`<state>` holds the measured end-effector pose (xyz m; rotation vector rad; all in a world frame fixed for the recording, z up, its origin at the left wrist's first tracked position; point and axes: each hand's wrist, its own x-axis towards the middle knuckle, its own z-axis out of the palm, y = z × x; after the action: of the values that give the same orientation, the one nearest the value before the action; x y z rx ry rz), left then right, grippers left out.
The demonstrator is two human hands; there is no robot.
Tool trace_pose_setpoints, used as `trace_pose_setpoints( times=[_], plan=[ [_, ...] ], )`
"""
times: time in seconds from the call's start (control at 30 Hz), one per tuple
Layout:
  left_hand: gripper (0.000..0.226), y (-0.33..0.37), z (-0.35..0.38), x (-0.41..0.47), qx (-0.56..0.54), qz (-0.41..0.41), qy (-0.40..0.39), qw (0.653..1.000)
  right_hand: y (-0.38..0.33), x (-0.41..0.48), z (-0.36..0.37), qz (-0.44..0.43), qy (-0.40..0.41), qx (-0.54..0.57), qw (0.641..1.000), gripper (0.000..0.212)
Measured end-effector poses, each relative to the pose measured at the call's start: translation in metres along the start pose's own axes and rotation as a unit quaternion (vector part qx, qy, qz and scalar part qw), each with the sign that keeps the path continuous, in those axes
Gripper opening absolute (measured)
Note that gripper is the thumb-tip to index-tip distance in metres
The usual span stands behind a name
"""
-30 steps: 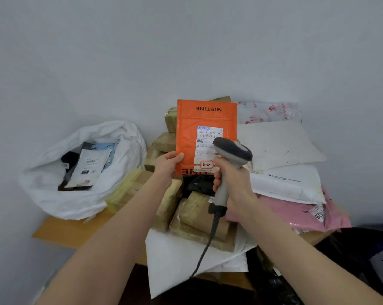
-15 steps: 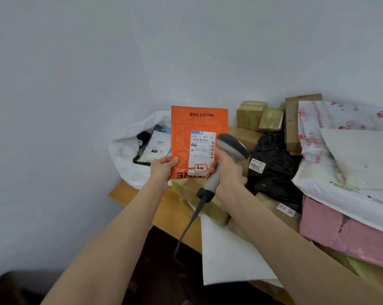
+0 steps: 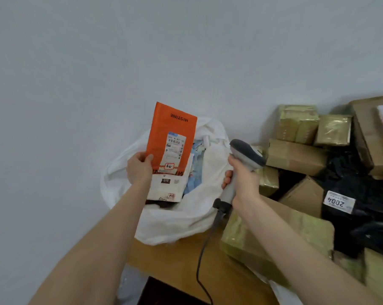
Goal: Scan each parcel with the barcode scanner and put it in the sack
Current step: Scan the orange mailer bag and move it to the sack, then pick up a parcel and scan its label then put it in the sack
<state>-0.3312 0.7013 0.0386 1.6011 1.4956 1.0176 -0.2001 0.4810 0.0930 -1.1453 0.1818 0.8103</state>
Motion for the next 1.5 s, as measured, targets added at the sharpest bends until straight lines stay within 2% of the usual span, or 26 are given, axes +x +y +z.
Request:
trace_pose_setpoints(
  times=[0.13,0.27,0.37,0.43,0.53,0.6,0.77,0.87,1.17,1.33,1.5],
  plan=[
    [0.023,-0.019,0.031,0.041,0.094,-0.006,-0.076,0.993,0.004,0.025,0.020,-0.009,0.031,-0.020,0.999,0.017],
    [0.038,-0.034,0.063,0.060,0.210,0.003,-0.156,0.965,0.007,0.047,0.033,-0.007,0.057,-0.036,0.998,0.017],
    [0.054,-0.049,0.080,0.062,0.313,0.019,-0.181,0.932,0.012,0.060,0.040,-0.012,0.075,-0.046,0.996,0.017],
    [0.065,-0.061,0.087,0.060,0.389,0.046,-0.199,0.898,0.015,0.067,0.041,-0.014,0.081,-0.043,0.996,0.016],
    [0.061,-0.066,0.092,0.061,0.464,0.071,-0.243,0.849,0.017,0.071,0.041,-0.015,0.087,-0.044,0.995,0.015],
    [0.058,-0.058,0.092,0.063,0.461,0.059,-0.256,0.847,0.018,0.069,0.041,-0.012,0.092,-0.049,0.994,0.015],
    [0.048,-0.025,0.091,0.045,0.368,0.117,-0.218,0.896,0.014,0.050,0.033,-0.002,0.081,-0.027,0.996,0.016],
    [0.049,-0.003,0.096,0.016,0.316,0.144,-0.238,0.907,0.008,0.032,0.016,0.015,0.065,-0.015,0.998,0.016],
    [0.044,0.055,0.112,-0.135,0.214,0.235,-0.274,0.908,-0.017,-0.033,-0.093,0.041,0.024,-0.020,0.999,0.011],
    [0.046,0.067,0.118,-0.232,0.229,0.222,-0.284,0.904,-0.038,-0.066,-0.177,0.041,0.018,-0.025,0.999,0.012],
    [0.050,0.054,0.116,-0.286,0.265,0.189,-0.301,0.896,-0.058,-0.073,-0.238,0.036,0.060,-0.035,0.997,0.015]
  ],
)
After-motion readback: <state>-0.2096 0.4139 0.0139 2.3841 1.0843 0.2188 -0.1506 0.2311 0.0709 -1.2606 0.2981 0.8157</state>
